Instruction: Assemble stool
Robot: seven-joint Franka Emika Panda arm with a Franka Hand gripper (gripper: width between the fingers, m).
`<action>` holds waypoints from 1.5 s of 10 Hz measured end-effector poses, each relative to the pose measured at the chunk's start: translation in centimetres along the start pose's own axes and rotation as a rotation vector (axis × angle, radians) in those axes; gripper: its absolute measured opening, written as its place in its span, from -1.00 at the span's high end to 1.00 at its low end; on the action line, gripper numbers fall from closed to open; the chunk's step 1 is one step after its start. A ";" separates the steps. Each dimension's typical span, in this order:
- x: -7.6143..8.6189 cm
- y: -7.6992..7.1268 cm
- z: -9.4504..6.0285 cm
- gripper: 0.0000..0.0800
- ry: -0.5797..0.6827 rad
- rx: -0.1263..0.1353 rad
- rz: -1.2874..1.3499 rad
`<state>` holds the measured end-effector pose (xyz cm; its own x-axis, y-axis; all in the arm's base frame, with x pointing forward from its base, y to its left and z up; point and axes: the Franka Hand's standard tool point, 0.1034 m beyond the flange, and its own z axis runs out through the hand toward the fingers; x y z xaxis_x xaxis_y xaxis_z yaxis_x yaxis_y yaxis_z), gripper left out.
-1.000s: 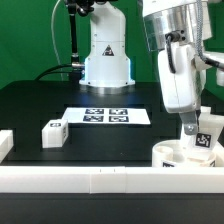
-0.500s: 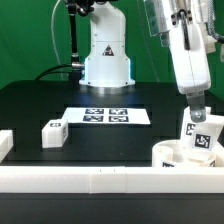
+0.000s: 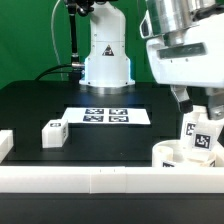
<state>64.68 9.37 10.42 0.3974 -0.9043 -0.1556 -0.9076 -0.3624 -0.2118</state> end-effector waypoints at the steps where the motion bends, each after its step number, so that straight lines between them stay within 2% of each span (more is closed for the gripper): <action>1: -0.1 -0.1 0.0 -0.62 -0.010 -0.006 -0.123; 6: 0.1 -0.1 0.1 -0.62 -0.011 -0.007 -0.534; 8: -0.3 0.1 0.4 -0.62 0.005 -0.031 -0.761; 12: -1.2 -0.5 0.2 -0.62 -0.003 -0.051 -1.132; 13: -0.9 -0.6 0.0 -0.62 0.014 -0.047 -1.164; 15: -0.6 -0.4 0.1 -0.62 0.013 -0.060 -1.325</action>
Offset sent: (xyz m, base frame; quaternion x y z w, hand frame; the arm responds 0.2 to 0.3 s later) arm 0.0000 0.0000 0.0000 0.0000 0.0000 -0.1938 0.9810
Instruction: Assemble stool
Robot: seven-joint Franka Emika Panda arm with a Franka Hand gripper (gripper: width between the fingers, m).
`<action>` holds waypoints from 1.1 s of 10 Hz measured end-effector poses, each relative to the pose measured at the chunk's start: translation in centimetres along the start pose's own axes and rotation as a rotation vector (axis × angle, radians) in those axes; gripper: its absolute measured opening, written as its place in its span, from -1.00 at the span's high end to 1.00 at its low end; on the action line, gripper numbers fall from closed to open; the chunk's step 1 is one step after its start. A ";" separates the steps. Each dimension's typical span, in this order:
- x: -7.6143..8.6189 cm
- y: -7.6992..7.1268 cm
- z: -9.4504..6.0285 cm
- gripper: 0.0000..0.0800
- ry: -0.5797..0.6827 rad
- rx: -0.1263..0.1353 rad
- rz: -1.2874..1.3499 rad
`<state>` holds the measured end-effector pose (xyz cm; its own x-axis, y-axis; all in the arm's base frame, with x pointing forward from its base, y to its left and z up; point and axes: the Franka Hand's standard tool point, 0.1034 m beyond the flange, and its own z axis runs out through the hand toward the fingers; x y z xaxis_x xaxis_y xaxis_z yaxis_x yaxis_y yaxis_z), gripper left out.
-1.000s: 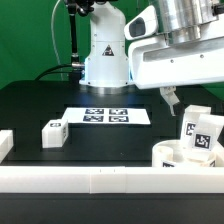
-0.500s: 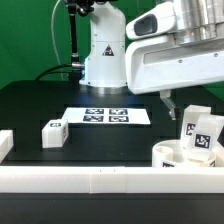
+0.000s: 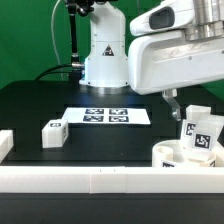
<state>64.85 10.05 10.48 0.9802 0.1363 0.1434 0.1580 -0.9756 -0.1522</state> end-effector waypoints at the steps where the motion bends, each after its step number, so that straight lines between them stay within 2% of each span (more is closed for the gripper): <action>1: 0.0 0.1 0.0 -0.62 -0.002 -0.006 -0.082; 2: -0.2 0.1 0.2 -0.62 -0.018 -0.032 -0.228; 3: -0.2 0.1 0.4 -0.62 -0.032 -0.041 -0.330; 4: -0.3 0.2 0.4 -0.62 -0.042 -0.038 -0.369; 6: -0.2 0.5 0.6 -0.62 -0.061 -0.060 -0.570; 10: -0.3 1.2 0.7 -0.62 -0.081 -0.075 -0.799; 11: -0.3 0.9 0.9 -0.62 -0.081 -0.079 -0.804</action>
Offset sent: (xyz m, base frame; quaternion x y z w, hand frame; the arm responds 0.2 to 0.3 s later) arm 0.0052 0.0056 -0.0006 0.0094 -0.0337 -0.1944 0.9803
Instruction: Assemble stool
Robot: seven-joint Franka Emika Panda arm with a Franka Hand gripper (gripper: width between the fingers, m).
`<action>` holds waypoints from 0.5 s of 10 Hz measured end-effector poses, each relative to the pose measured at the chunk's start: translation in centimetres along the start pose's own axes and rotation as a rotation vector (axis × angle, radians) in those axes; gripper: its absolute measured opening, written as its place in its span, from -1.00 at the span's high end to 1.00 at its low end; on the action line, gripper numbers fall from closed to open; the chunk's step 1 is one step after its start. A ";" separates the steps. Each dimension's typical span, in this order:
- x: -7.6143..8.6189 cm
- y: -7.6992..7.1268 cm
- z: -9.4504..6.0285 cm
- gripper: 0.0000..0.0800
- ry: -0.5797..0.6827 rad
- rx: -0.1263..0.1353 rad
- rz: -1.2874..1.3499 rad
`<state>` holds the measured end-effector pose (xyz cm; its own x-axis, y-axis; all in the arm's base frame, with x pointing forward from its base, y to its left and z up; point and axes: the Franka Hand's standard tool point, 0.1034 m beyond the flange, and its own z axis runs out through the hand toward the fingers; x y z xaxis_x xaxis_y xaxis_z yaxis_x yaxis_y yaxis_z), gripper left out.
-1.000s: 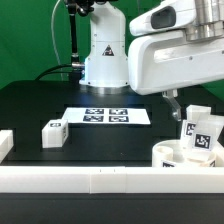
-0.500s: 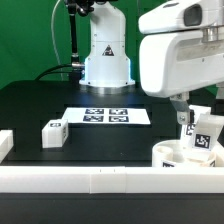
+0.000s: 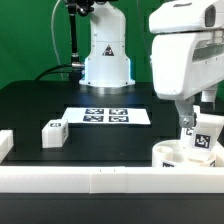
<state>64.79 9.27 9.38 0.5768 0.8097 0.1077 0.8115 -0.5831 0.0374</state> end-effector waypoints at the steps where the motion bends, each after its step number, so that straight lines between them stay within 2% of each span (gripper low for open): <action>1: 0.2 -0.3 0.3 -0.62 -0.002 0.004 0.009; 5: 0.0 -0.4 0.6 -0.62 -0.005 0.008 0.011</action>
Offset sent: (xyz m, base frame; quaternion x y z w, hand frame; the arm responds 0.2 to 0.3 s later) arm 0.0005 0.0041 -0.0040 -0.0040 0.0048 -0.0081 0.9999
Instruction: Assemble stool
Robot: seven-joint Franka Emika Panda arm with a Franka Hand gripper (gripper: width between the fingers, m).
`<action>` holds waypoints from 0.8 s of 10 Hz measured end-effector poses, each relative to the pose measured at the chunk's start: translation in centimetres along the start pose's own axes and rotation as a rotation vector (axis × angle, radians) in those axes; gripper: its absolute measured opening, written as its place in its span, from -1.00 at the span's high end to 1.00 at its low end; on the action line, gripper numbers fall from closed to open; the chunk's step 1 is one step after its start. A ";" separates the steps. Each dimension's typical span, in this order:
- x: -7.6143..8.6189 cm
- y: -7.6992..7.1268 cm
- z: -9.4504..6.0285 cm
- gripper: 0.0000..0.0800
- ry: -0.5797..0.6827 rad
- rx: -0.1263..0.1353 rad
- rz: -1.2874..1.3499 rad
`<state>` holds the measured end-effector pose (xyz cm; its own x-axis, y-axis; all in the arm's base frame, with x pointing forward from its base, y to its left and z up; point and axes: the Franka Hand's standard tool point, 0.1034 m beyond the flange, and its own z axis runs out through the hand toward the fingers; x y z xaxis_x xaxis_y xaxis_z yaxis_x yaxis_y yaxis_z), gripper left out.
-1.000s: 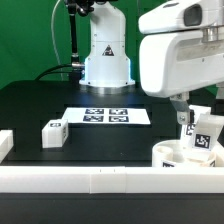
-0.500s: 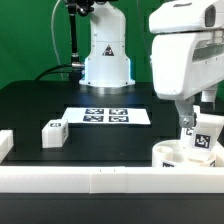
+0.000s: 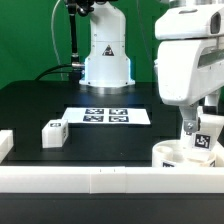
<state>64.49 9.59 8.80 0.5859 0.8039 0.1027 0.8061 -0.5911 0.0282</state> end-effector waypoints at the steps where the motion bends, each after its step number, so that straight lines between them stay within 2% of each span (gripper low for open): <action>1: -0.1 0.1 0.0 -0.34 0.000 0.000 0.002; 2: -0.4 0.3 0.0 0.08 -0.001 0.000 0.006; 4: -0.8 0.7 0.0 0.15 -0.001 -0.001 0.013; 8: -1.0 0.9 0.0 0.15 -0.001 -0.001 0.138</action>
Offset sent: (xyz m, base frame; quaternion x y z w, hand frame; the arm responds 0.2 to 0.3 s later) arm -0.0024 -0.0044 -0.0046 0.0110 0.0084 -0.0121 0.9998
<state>64.64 8.27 8.74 0.6913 0.7149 0.1046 0.7177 -0.6962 0.0154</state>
